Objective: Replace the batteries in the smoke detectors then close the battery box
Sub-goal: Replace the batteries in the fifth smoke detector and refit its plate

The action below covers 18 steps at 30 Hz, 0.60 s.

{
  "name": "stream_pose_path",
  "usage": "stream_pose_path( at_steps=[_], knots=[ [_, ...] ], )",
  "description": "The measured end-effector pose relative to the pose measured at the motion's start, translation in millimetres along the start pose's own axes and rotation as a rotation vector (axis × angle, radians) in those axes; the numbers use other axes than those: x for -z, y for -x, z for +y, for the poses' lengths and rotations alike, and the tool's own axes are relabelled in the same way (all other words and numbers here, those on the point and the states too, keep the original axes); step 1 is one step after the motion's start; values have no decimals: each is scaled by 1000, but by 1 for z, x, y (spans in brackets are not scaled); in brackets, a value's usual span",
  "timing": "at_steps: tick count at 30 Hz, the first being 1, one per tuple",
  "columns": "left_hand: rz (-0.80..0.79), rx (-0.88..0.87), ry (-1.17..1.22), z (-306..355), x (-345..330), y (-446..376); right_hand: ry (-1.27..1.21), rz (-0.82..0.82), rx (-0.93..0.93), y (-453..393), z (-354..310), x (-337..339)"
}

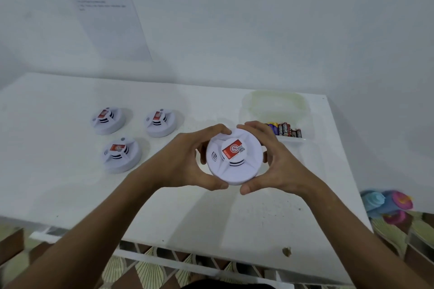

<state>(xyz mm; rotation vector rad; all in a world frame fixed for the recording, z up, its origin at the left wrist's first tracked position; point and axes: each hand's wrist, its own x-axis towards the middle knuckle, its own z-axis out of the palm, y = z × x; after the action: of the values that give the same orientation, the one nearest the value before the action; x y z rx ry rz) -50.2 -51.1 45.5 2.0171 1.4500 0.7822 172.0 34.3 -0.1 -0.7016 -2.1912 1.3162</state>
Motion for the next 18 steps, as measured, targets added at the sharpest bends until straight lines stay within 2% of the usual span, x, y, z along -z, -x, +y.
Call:
stream_pose_path(
  at_steps=[8,18],
  knots=[
    [-92,-2,93,-39,37,0,35,52,-44,-32,-6,-34],
    [-142,-49,41,-80,59,-1,77,148,-107,-52,-10,-66]
  ],
)
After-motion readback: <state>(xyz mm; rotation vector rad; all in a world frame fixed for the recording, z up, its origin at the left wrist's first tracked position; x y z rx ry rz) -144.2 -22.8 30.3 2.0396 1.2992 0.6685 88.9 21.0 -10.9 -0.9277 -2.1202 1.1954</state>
